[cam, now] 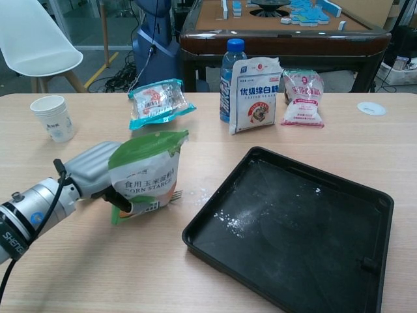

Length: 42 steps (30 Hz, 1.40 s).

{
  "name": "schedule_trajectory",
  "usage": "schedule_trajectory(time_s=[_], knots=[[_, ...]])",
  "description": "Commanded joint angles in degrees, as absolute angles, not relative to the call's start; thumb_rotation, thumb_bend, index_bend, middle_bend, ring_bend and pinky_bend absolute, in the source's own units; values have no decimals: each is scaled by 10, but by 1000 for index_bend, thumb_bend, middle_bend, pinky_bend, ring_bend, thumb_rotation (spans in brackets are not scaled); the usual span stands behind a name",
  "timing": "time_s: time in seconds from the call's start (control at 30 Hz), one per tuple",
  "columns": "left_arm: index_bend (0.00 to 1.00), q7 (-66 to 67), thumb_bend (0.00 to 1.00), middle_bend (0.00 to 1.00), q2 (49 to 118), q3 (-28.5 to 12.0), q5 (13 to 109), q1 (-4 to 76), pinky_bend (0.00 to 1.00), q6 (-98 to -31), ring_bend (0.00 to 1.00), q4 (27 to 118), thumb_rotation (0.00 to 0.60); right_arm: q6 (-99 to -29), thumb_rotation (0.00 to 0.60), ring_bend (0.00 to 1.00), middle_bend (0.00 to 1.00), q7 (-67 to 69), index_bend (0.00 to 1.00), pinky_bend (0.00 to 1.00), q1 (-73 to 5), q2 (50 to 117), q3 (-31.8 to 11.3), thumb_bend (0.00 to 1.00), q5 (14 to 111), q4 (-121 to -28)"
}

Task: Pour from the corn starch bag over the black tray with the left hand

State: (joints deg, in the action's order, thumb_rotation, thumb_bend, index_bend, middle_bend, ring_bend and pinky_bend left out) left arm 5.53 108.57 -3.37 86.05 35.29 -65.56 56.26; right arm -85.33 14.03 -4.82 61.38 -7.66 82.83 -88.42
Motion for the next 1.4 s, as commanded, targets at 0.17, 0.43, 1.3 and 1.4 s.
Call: schedule_trajectory(time_s=[0.17, 0.43, 1.3, 1.4], knots=[[51, 93, 202, 180, 1052, -38, 826, 342, 470, -626, 240, 640, 600, -852, 600, 155, 345, 139, 406, 184, -50, 614, -77, 96, 830, -886], [60, 99, 202, 180, 1010, -42, 788, 346, 464, -573, 241, 742, 600, -855, 600, 155, 345, 138, 407, 184, -48, 614, -77, 96, 830, -887], [259, -130, 202, 391, 974, -51, 819, 371, 494, -522, 390, 801, 600, -858, 600, 155, 345, 133, 407, 184, -44, 611, -78, 97, 825, -894], [276, -169, 202, 391, 981, -44, 850, 377, 491, -535, 388, 781, 600, -859, 600, 155, 345, 131, 406, 184, -43, 610, -78, 96, 825, -896]])
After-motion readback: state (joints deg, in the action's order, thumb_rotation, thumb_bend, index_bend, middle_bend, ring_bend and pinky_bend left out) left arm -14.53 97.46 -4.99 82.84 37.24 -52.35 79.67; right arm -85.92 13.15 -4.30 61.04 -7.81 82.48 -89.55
